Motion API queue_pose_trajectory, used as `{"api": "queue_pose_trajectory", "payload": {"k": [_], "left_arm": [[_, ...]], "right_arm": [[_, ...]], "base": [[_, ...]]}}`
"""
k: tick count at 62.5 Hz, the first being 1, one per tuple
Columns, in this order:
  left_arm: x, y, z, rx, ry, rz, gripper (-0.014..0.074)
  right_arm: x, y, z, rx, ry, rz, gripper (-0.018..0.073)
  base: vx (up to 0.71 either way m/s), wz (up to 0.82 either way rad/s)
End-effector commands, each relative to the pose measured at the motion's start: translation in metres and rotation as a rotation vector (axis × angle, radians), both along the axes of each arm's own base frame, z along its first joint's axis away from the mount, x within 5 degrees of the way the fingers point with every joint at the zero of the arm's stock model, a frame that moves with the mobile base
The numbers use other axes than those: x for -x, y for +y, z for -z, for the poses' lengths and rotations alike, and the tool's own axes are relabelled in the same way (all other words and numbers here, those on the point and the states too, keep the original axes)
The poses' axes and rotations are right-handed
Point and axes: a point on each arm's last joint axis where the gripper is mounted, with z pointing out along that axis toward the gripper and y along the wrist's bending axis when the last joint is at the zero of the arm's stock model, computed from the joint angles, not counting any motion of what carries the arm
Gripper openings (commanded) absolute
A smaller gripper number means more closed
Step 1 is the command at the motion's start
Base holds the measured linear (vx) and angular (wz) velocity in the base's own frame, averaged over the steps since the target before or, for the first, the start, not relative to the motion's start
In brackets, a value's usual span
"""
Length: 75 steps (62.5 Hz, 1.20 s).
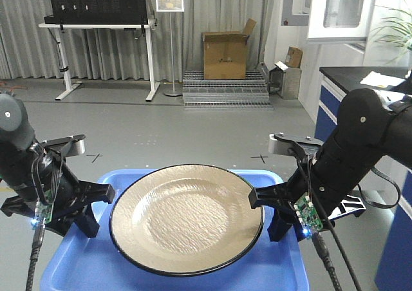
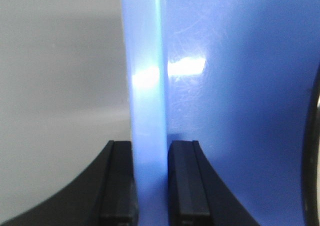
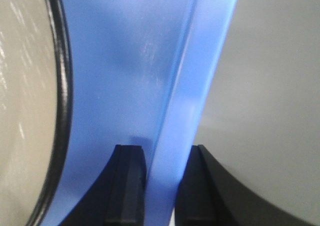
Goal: Place disk in tray to left cabinet
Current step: 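Hold the tray level with both grippers while the base turns away, then hold the tray while the base drives to the open white cabinet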
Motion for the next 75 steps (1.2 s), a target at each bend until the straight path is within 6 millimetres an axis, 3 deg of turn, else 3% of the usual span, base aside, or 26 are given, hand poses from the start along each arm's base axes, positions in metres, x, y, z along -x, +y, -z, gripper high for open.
{"api": "queue_pose_trajectory", "payload": {"k": [1,75], "left_arm": [[0.0091,-0.0053,-0.0310,0.073,-0.094,-0.005,0.0000],[0.0091,-0.0052,-0.0310,0.072,-0.094,-0.005,0.0000]], "right_arm": [[0.0098,0.0016,-0.0341,-0.080,-0.108,-0.012,-0.0003],[0.0109,0.0014,-0.0336,-0.076,-0.096,-0.015,-0.0003]], "base": [[0.64,0.04],[0.67,0.03]]}}
